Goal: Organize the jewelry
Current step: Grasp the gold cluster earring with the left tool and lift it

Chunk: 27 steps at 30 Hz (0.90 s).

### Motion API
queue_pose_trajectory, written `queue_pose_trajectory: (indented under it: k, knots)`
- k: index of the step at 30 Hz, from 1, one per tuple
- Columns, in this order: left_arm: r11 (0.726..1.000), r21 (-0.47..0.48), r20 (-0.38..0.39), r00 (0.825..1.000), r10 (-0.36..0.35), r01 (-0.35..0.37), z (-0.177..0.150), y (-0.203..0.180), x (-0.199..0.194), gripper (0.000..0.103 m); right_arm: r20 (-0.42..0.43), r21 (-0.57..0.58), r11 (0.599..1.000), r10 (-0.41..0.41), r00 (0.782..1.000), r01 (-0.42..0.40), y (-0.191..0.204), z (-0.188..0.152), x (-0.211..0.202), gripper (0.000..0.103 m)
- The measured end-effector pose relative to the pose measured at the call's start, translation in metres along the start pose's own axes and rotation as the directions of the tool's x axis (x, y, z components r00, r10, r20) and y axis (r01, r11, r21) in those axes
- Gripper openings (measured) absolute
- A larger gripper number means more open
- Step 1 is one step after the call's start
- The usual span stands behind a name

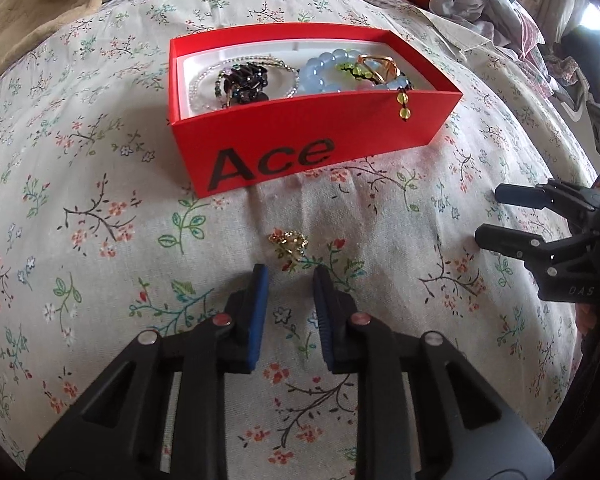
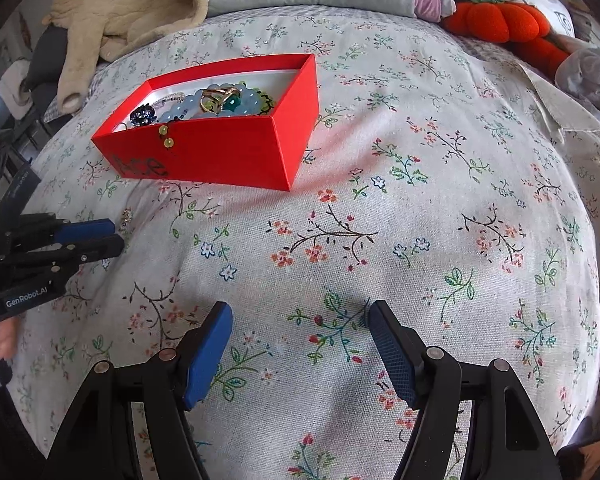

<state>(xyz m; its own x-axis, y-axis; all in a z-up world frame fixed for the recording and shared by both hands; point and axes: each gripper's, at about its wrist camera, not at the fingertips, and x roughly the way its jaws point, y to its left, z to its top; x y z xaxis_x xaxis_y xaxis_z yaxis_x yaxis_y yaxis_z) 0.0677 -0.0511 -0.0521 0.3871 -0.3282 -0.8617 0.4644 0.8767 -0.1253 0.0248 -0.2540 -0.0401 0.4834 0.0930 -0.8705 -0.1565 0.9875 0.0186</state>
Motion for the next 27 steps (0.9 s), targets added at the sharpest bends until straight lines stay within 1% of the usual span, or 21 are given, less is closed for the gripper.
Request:
queue_pose_trajectory:
  k: [1,5,7,12,17,24,26,27]
  knots:
    - [1.0,-0.002,0.0,1.0,-0.001,0.001,0.0,0.002,-0.001,0.02,0.002,-0.004,1.0,0.0,1.0,0.0,-0.001,0.0,0.0,0.072]
    - [1.0,-0.003,-0.003,1.0,-0.001,0.001,0.004,0.001,0.002,0.015,0.001,-0.009,1.0,-0.001,1.0,0.001,0.0,0.001,0.0,0.073]
    - [1.0,0.001,-0.004,1.0,-0.002,0.002,0.004,0.0,0.002,0.007,0.002,-0.01,1.0,-0.003,1.0,0.003,0.001,0.002,0.0,0.074]
    - [1.0,-0.01,-0.009,1.0,0.002,-0.002,0.004,0.002,0.0,0.001,0.004,-0.004,1.0,-0.009,1.0,0.009,0.004,0.005,0.001,0.074]
    - [1.0,-0.019,-0.001,1.0,0.017,-0.017,-0.001,0.004,-0.007,0.0,0.013,-0.004,1.0,-0.009,1.0,0.009,0.008,0.007,0.002,0.074]
    - [0.998,-0.055,0.006,1.0,0.022,-0.022,-0.006,0.021,-0.016,0.0,0.025,-0.007,1.0,0.003,1.0,-0.003,0.023,0.013,0.001,0.074]
    - [0.998,-0.056,0.015,1.0,0.026,-0.025,-0.006,0.023,-0.016,0.001,0.027,-0.011,1.0,0.009,1.0,-0.009,0.028,0.015,0.002,0.074]
    - [0.999,-0.051,0.005,1.0,0.011,-0.011,-0.005,0.022,-0.014,0.004,0.028,-0.013,1.0,0.012,1.0,-0.011,0.03,0.016,0.002,0.074]
